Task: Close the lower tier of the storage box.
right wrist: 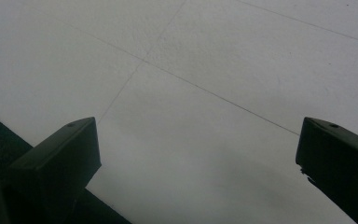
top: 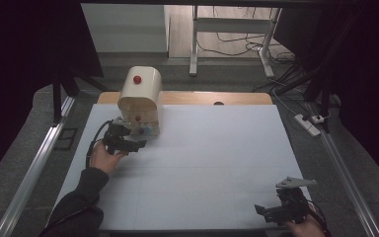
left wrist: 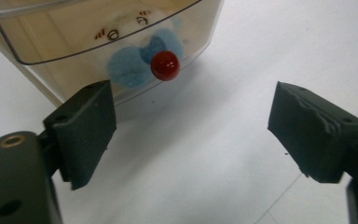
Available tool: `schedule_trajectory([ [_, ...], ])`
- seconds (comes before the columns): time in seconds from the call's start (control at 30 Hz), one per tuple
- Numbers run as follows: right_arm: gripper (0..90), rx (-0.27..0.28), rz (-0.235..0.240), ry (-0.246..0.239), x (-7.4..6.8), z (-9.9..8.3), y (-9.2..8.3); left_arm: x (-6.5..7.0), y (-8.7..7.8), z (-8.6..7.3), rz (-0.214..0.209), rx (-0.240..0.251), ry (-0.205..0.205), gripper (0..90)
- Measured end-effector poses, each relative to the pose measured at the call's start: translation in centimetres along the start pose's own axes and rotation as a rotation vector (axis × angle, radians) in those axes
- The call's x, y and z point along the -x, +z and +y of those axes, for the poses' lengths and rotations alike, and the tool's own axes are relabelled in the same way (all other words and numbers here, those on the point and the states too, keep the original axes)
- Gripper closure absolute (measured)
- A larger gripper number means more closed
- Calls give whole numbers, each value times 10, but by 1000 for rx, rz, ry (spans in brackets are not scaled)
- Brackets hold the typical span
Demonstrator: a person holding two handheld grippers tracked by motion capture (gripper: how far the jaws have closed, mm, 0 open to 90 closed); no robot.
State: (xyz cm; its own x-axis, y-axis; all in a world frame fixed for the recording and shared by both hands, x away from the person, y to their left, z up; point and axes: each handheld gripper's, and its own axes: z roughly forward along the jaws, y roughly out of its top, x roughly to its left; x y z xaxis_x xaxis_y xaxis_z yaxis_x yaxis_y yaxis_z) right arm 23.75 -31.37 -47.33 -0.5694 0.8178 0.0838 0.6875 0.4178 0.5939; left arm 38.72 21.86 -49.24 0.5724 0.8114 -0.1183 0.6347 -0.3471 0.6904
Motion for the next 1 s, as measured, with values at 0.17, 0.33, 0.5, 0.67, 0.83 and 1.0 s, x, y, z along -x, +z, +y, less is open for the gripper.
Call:
schedule_trajectory([
  [0.17,0,1,2,0,0,0,0,2,-3,-1,-24,6,4,105],
  [0.33,0,1,3,0,0,0,0,4,-5,-1,-39,7,8,87],
  [0.5,0,0,5,2,0,0,0,7,-6,0,-63,7,1,61],
  [0.67,0,3,6,0,0,0,-1,10,-7,0,-79,9,5,42],
  [0.83,0,5,8,3,1,-1,-1,12,-8,0,-90,11,7,31],
  [1.0,0,5,11,4,1,-1,-1,14,-10,-2,-101,11,9,19],
])
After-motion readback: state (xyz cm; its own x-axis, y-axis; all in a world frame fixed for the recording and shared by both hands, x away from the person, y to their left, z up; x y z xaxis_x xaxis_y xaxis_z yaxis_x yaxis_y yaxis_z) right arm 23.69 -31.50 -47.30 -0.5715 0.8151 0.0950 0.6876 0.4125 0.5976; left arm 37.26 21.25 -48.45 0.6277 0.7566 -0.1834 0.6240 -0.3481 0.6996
